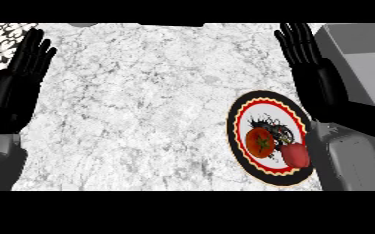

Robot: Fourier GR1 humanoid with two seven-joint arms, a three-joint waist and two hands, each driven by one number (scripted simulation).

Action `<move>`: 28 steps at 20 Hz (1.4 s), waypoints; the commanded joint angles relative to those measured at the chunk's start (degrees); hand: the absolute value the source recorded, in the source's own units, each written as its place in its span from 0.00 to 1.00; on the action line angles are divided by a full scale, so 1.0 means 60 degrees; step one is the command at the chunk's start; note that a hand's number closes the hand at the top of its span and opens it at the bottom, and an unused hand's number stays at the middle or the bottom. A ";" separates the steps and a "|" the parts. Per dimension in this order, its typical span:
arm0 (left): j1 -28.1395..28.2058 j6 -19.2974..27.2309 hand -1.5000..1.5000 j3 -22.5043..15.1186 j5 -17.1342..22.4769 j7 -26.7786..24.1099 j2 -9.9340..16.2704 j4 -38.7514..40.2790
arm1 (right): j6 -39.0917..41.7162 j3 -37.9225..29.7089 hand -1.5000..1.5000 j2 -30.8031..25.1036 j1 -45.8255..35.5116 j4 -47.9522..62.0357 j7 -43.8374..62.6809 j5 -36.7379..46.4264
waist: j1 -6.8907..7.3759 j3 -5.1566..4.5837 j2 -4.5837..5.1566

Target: Pick the bell pepper from the plate and place it in the cardboard box

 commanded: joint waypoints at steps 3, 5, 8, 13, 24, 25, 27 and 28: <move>0.0201 -0.0329 0.50 -0.0803 -0.0455 -0.0026 -0.0179 0.0146 | -0.1374 0.0360 0.00 -0.0264 0.1872 0.0221 0.0756 0.1837 | -0.0676 0.0167 0.0182; 0.0526 -0.0582 0.50 -0.1392 -0.0705 -0.0101 -0.0247 0.0077 | -0.1942 0.0326 0.00 -0.0699 0.2793 0.0643 0.1492 0.2656 | -0.1021 0.0138 0.0174; 0.0494 -0.0702 0.50 -0.1437 -0.0544 0.0094 -0.0239 0.0126 | -0.2012 0.0175 0.00 -0.2567 0.2680 0.0883 0.0823 0.4679 | -0.1495 -0.0154 0.0335; 0.0696 -0.0756 0.50 -0.2060 -0.0738 0.0123 -0.0599 0.0207 | -0.3857 0.0824 0.00 -0.3417 0.4334 0.1006 0.0864 0.8043 | -0.1332 0.0076 0.0136; 0.0532 -0.0546 0.50 -0.2609 -0.1378 -0.0002 -0.1057 0.0558 | -0.2011 0.2539 0.00 -0.3481 0.7055 -0.4094 0.5645 1.2624 | -0.0965 0.0086 0.0079; 0.0576 -0.0474 0.50 -0.2845 -0.1432 -0.0007 -0.1341 0.0599 | -0.1414 0.2779 0.00 -0.3324 0.7241 -0.4496 0.6144 1.2684 | -0.0846 0.0103 0.0112; 0.0674 -0.0629 0.50 -0.2897 -0.1533 -0.0145 -0.1207 0.0554 | -0.0306 0.3231 0.00 -0.3091 0.7563 -0.5511 0.7056 1.2771 | -0.0648 0.0119 0.0127; 0.0669 -0.0419 0.50 -0.3062 -0.1628 -0.0155 -0.1530 0.0621 | 0.0008 0.3848 0.00 -0.2730 0.7683 -0.5583 0.7492 1.3201 | -0.0587 0.0125 0.0148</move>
